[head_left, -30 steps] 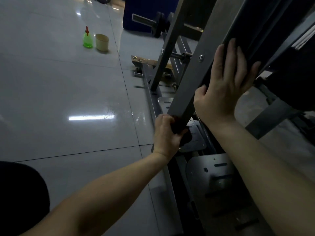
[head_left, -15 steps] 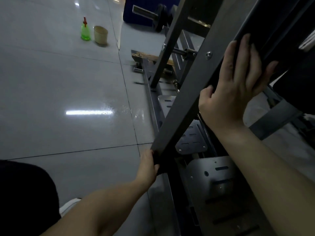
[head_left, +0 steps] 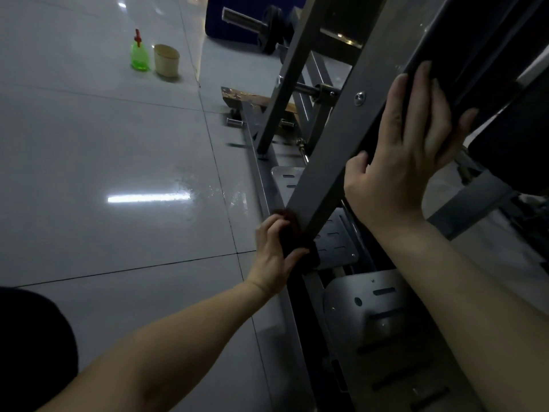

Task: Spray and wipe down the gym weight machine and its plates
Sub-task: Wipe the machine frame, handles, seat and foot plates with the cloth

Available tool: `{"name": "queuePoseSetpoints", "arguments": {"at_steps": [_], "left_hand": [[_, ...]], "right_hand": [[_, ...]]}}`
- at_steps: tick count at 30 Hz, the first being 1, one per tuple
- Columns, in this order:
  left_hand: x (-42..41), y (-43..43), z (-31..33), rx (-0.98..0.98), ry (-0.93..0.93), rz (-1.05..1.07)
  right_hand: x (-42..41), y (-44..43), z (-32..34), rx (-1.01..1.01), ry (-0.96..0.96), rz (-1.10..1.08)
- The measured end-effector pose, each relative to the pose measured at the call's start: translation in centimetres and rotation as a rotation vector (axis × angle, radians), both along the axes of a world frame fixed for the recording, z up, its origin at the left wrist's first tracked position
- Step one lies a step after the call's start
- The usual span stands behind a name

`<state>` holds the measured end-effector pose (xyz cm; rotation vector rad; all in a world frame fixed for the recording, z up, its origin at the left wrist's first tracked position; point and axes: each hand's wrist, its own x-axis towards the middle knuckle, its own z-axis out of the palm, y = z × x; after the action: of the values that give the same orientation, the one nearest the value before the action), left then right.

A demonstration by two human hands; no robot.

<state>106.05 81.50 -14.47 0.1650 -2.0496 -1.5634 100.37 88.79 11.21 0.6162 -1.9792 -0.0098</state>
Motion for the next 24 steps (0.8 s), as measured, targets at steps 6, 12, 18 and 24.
{"name": "queuePoseSetpoints", "arguments": {"at_steps": [6,12,18,24], "left_hand": [[3.0,0.5,-7.2,-0.001,-0.271,-0.039],[0.5,-2.1,1.5,-0.046,-0.063,-0.095],[-4.4,-4.3,15.7,-0.082,0.296,-0.062],[-5.2,-4.9,16.1,-0.082,0.389,-0.068]], "right_hand": [[-0.1,0.2,-0.1,0.001,-0.003,0.007],[0.0,0.2,-0.1,0.030,-0.042,-0.010],[0.0,0.0,-0.2,-0.018,-0.040,0.022],[-0.2,0.1,0.2,-0.037,-0.079,0.088]]}}
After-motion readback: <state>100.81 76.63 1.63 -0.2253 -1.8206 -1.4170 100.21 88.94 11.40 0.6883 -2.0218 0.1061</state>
